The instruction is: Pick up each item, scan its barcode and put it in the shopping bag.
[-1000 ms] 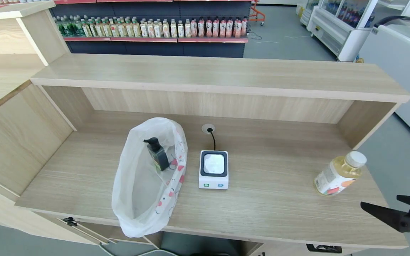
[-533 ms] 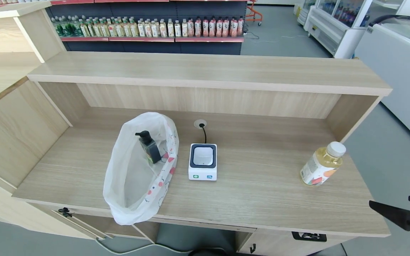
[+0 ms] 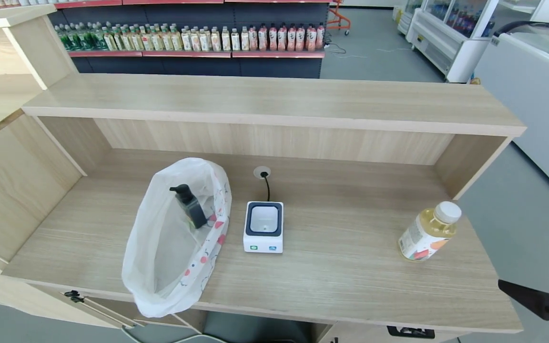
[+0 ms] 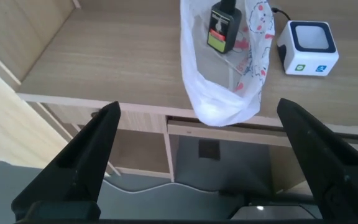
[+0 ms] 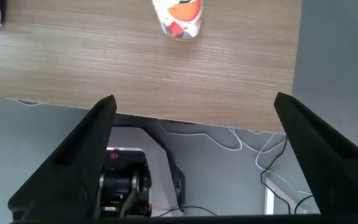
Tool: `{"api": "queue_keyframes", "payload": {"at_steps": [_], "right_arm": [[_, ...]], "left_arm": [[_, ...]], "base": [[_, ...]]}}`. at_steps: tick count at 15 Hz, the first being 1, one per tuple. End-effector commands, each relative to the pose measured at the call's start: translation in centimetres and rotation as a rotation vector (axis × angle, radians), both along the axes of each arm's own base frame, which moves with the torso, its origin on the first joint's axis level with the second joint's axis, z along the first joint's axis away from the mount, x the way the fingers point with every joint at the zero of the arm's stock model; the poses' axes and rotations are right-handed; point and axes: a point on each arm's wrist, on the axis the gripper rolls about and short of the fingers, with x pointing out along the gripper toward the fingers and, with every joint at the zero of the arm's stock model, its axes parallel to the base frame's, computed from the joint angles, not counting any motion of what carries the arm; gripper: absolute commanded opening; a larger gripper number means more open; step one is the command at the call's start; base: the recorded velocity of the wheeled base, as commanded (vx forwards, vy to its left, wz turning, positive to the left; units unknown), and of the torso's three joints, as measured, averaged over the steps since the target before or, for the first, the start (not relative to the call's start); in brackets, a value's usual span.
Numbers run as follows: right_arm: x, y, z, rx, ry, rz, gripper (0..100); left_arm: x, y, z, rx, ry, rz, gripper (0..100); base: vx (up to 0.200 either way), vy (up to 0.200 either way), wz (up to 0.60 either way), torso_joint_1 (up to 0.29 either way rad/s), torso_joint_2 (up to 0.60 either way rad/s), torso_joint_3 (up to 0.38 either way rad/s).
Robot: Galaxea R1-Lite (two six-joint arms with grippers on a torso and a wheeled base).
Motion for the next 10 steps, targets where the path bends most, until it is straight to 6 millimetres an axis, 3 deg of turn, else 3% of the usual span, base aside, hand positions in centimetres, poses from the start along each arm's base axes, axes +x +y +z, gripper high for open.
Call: {"api": "queue_keyframes", "payload": {"at_steps": [1,5,10], "right_arm": [[-0.01,0.01,-0.02,0.003,0.000,-0.001,100],[-0.54,0.05,-0.13,0.002,-0.012,-0.001,100],[-0.63,0.05,-0.36,0.001,-0.009,-0.002,100]], "left_arm": [[0.00,0.00,-0.01,0.000,0.000,0.000,100],[0.00,0.00,-0.01,0.003,0.000,0.000,100],[0.00,0.00,-0.01,0.000,0.000,0.000,100]], "base": [[0.000,0.000,0.00,0.000,0.00,0.000],[0.000,-0.200,0.00,0.001,0.00,0.001],[0.000,0.000,0.00,0.000,0.00,0.000]]}}
